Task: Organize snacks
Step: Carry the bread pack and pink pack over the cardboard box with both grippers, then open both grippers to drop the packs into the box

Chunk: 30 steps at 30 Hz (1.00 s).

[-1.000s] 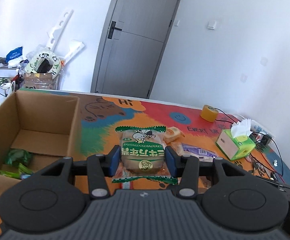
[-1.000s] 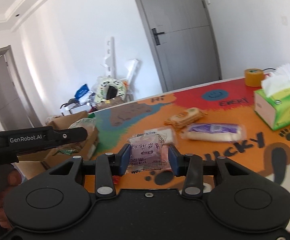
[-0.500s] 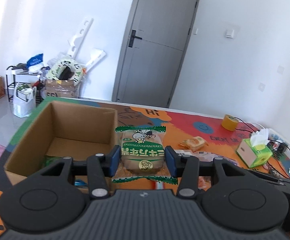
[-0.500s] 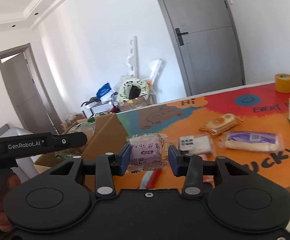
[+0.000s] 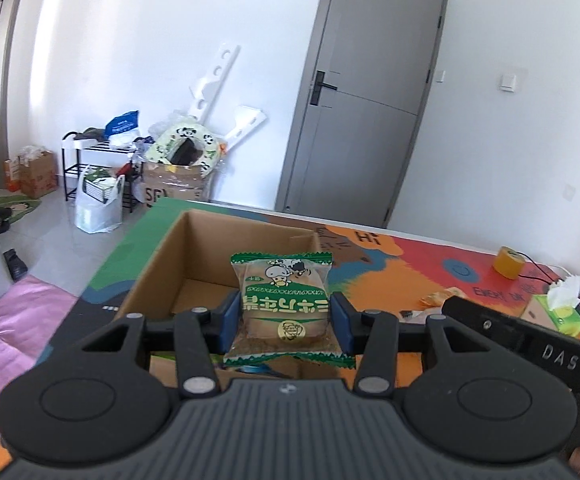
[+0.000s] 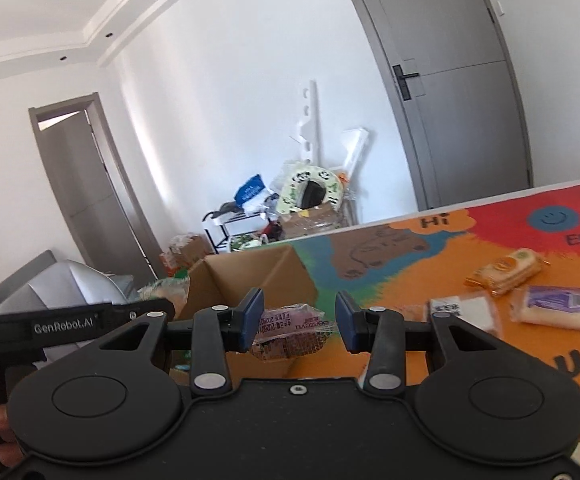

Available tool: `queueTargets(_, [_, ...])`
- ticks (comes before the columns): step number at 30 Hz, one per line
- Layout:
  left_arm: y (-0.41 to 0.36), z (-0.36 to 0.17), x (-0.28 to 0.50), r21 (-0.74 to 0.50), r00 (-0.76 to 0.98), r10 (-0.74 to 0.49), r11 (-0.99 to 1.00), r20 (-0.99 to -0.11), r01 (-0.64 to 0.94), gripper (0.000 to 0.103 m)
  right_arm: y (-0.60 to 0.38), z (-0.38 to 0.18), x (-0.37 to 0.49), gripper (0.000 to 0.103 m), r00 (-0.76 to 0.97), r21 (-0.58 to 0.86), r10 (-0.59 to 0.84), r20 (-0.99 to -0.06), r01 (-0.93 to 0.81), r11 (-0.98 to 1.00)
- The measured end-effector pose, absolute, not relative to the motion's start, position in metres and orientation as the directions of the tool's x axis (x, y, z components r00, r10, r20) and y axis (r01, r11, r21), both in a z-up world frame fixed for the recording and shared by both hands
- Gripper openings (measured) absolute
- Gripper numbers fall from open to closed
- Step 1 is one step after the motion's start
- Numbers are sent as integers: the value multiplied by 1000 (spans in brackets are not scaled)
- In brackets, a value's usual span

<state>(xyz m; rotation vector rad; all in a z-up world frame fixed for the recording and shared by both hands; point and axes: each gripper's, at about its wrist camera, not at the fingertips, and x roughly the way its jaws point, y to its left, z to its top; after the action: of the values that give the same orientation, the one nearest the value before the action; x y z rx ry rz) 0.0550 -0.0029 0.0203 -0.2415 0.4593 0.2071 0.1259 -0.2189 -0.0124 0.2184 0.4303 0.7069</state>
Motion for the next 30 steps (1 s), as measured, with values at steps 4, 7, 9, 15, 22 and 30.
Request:
queueTargets(4, [10, 20, 54, -187, 871, 165, 942, -462, -278, 47, -208, -12, 129, 40, 662, 341, 684, -306, -595, 728])
queueTargets(7, [19, 17, 57, -194, 865, 175, 936, -471, -295, 47, -199, -13, 130, 40, 651, 338, 691, -316, -603, 722])
queueTargets(9, [25, 14, 59, -201, 861, 174, 932, -479, -300, 47, -193, -13, 131, 40, 645, 336, 693, -321, -607, 720])
queueTargets(15, [38, 5, 68, -207, 849, 168, 929, -501, -306, 47, -174, -8, 136, 40, 639, 323, 698, -322, -619, 716])
queueTargets(22, [47, 0, 75, -190, 829, 174, 929, -532, -317, 55, -158, 0, 142, 40, 638, 296, 700, -321, -634, 714])
queueTargets(30, [55, 7, 61, -220, 844, 180, 919, -506, -328, 69, -141, 16, 147, 40, 624, 271, 716, -313, -664, 697])
